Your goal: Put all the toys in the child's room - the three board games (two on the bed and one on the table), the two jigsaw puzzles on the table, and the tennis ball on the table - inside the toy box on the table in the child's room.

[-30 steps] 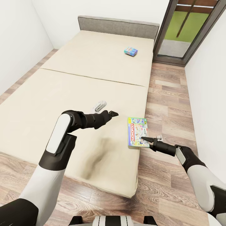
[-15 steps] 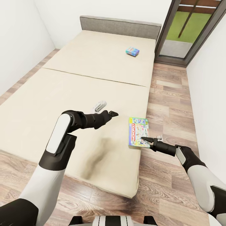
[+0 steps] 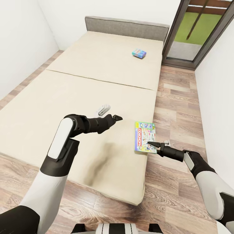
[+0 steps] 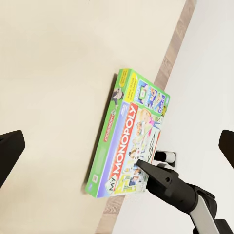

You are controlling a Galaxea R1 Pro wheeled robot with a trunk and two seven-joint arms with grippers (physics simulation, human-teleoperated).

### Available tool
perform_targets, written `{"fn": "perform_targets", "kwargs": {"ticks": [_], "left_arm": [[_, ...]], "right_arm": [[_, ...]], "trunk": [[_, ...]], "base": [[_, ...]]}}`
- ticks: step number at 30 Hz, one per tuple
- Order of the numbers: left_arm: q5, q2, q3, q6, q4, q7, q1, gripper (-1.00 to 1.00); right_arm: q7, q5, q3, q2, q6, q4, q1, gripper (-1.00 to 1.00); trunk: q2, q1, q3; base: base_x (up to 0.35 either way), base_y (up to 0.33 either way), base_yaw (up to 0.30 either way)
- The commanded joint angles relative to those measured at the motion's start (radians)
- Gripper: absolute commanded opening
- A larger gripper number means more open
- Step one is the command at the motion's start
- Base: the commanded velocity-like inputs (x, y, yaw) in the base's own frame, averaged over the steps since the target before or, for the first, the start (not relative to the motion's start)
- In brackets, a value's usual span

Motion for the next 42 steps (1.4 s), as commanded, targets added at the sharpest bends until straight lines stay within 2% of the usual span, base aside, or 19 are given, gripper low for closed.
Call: {"fn": "perform_targets", "kwargs": {"ticks": [1, 7, 8, 42], "left_arm": [[0.008, -0.001, 0.000, 0.002, 0.000, 0.010, -0.001, 1.00], [0.008, -0.001, 0.000, 0.002, 0.001, 0.010, -0.001, 1.00], [0.008, -0.001, 0.000, 0.002, 0.001, 0.010, -0.001, 1.00], [0.006, -0.001, 0.001, 0.002, 0.004, 0.010, -0.001, 1.00]], "right_arm": [[-0.002, 0.001, -0.004, 0.024, -0.006, 0.001, -0.001, 1.00], [-0.002, 0.001, -0.004, 0.023, -0.006, 0.000, -0.001, 1.00], [-0.002, 0.001, -0.004, 0.023, -0.006, 0.000, -0.001, -1.00], [0.009, -0.006, -0.013, 0.006, -0.004, -0.003, -0.001, -1.00]], "trunk": [[0.000, 0.000, -0.001], [0.000, 0.000, -0.001], [0.000, 0.000, -0.001], [0.000, 0.000, -0.001]], "base": [[0.000, 0.000, 0.018], [0.000, 0.000, 0.012], [0.000, 0.000, 0.007], [0.000, 0.000, 0.001]]}}
